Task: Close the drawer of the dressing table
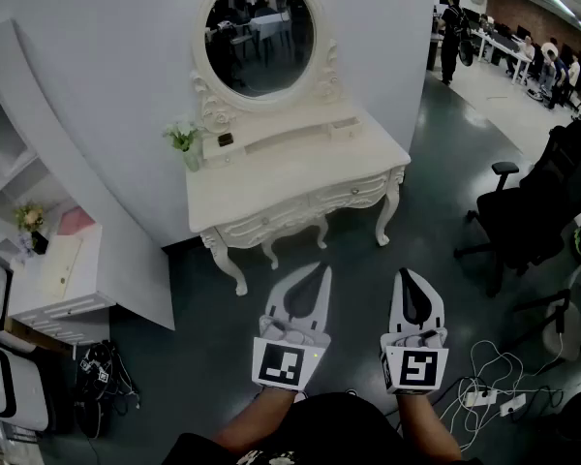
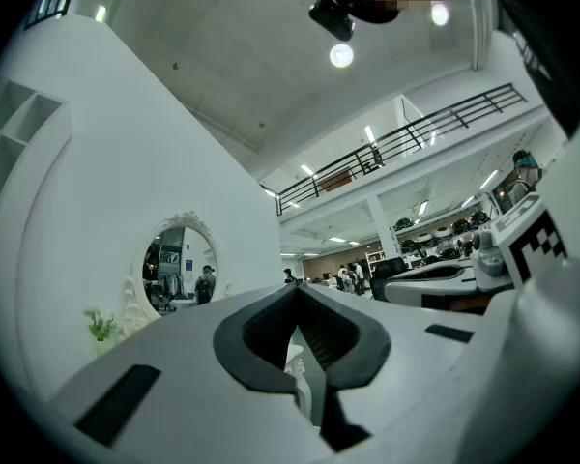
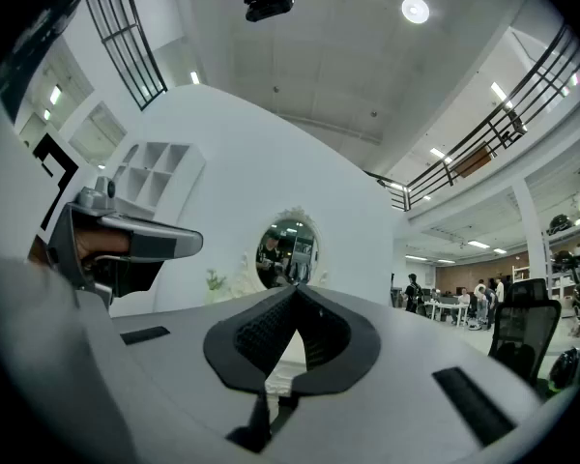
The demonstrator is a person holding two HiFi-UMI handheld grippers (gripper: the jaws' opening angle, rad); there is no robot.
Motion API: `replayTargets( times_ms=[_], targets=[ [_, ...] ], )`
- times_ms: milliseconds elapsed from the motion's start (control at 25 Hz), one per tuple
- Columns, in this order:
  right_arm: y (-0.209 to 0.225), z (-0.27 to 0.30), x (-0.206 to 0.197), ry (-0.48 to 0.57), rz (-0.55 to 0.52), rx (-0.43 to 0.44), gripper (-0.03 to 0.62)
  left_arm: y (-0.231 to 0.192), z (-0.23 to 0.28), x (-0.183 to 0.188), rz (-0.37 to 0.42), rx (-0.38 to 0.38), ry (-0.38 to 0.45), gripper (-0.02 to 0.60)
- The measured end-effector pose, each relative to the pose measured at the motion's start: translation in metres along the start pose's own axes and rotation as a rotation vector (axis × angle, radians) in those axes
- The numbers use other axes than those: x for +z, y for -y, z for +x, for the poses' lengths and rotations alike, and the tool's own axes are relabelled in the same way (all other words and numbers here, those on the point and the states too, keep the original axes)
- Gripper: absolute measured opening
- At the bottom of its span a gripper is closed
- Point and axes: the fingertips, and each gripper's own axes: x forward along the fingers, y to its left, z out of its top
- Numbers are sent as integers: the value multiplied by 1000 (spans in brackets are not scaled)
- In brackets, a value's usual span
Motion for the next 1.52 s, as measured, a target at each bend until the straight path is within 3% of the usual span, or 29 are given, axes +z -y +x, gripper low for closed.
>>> replayTargets(
  times_ms=[480, 880, 1120, 1280, 1520],
  targets=[
    [-11, -6, -22, -20, -19, 62, -2, 3, -3, -12, -6, 5, -21, 2],
    [14, -14, -30, -36, -5, 58, -2, 21, 0, -15, 25, 37, -30, 2],
    [28, -20, -37, -12, 7, 96, -2, 41, 4, -19, 31, 58, -36, 2],
    [40, -24, -30, 57, 11, 86, -2, 51, 3, -22, 46, 75, -52, 2],
    [42, -18, -35, 55, 31, 110, -2, 49, 7, -23, 47, 102, -48, 2]
  ],
)
